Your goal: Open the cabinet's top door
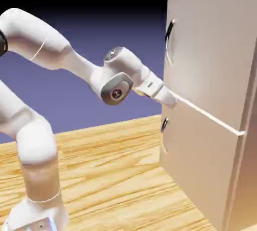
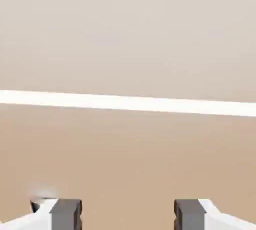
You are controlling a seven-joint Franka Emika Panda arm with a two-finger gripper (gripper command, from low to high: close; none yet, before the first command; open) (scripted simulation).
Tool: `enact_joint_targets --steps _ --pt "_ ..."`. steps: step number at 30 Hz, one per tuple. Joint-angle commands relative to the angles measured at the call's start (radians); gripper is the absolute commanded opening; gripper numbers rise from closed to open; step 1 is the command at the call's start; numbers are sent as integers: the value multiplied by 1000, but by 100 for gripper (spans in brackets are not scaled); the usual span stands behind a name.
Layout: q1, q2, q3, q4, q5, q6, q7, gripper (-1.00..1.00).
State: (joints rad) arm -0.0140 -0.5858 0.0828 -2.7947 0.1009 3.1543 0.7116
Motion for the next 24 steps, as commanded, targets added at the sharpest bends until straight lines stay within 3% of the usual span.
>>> enact_joint_targets --steps 1,12,20,21,24 --pt "-10 -6 31 6 37 44 -11 0" --pt "-116 -70 369 68 449 523 -131 0" --pt "-160 112 372 195 405 587 -146 0" --pt "-160 112 372 195 405 587 -146 -100" --pt "-99 80 300 157 339 581 -111 -100"
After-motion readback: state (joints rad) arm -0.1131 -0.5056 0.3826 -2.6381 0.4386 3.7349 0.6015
